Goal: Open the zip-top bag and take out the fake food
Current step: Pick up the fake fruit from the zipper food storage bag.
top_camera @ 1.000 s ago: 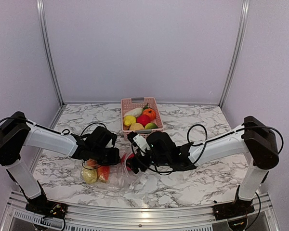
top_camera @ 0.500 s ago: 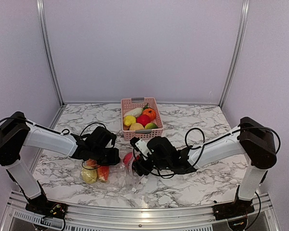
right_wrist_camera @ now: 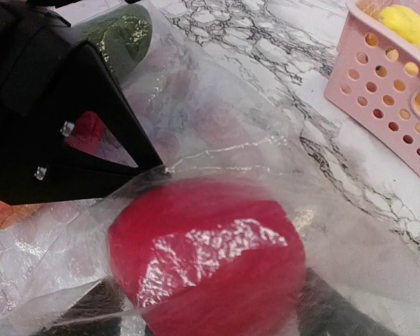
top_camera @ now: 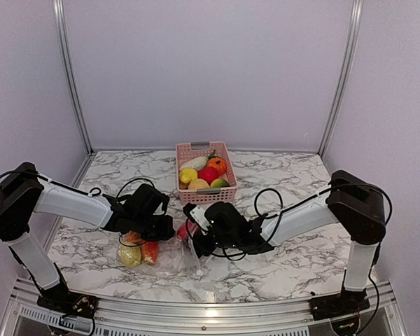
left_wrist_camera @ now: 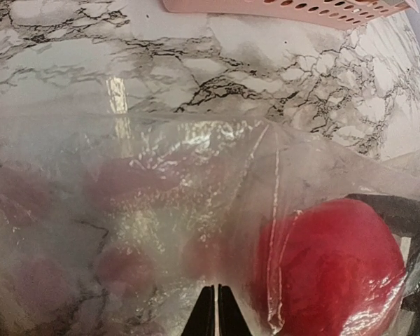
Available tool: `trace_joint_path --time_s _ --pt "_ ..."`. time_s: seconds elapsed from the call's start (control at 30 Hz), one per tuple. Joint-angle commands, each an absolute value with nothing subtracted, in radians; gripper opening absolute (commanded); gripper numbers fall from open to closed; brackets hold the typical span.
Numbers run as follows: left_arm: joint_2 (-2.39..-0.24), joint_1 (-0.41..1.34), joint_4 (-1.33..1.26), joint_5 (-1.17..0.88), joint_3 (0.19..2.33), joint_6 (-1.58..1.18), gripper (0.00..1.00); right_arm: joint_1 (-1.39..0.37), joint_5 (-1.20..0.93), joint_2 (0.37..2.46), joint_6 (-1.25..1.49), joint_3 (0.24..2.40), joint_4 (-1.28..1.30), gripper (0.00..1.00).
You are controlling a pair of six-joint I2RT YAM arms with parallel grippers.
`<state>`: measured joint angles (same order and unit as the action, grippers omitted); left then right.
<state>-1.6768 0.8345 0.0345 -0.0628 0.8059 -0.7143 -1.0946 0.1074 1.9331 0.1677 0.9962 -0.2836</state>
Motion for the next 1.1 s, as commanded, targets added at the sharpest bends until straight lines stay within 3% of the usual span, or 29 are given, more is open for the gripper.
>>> trace_joint_path --time_s 0.0,0.17,0.33,1.07 --pt "-1.672 0.839 0.059 -0.064 0.815 -0.703 0.04 -1.091 0.124 1.949 0.177 1.037 -0.302 0.78" --pt "-1.66 0.833 0.078 -0.031 0.802 -0.72 0.03 -1.091 0.115 1.922 0.187 1.033 -0.279 0.61" --pt "-1.651 0.82 0.075 -0.017 0.776 -0.738 0.04 -1.092 0.092 1.874 0.206 1.012 -0.255 0.52" --pt "-1.656 0.803 0.068 -0.018 0.769 -0.747 0.04 -1.101 0.052 1.645 0.272 0.869 -0.116 0.49"
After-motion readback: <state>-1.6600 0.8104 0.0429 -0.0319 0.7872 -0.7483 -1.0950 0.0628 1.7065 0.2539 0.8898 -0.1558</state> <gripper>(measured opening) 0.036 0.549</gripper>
